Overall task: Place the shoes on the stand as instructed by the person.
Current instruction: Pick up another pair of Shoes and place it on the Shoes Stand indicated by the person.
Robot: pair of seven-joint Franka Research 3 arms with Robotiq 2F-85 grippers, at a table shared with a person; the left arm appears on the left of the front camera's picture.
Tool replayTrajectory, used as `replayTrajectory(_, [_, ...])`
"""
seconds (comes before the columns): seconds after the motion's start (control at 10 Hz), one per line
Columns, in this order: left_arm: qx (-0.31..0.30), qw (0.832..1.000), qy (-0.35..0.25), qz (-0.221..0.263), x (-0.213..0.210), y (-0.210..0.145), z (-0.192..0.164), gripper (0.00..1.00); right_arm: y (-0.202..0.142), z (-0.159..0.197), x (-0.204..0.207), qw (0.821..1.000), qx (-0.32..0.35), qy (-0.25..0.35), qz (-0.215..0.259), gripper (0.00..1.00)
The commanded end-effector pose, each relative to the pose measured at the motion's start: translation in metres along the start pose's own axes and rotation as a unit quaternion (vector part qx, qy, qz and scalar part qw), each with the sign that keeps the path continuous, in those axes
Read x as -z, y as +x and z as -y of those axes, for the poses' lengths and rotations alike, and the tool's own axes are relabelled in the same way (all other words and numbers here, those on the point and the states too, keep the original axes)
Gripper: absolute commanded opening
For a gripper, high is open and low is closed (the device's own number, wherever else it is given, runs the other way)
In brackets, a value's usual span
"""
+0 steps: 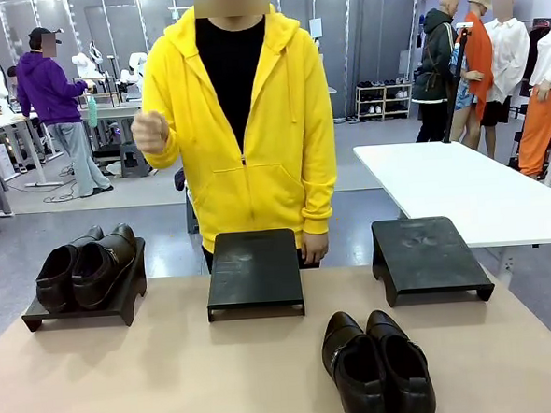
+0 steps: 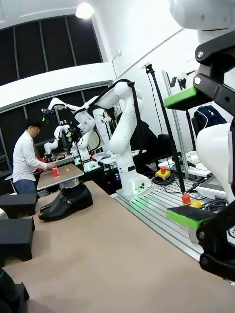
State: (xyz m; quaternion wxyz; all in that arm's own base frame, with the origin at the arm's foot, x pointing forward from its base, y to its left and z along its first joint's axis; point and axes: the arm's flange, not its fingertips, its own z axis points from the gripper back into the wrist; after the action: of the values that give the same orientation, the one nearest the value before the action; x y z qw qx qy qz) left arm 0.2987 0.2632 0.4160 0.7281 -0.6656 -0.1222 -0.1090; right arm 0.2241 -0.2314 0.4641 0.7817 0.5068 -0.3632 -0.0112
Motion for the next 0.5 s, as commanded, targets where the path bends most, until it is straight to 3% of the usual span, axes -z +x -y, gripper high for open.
replayTrajectory(0.0, [-0.005,1.0,0.001,-0.006,0.0006,-0.003,0.0031,1.0,0.0018,-0.0007,-0.0002,1.0,-0.004,0.004,0.0,1.0])
replayTrajectory(0.4, [-0.005,1.0,0.001,-0.006,0.0006,-0.003,0.0031,1.0,0.0018,-0.0007,-0.0002,1.0,-0.004,0.004,0.0,1.0])
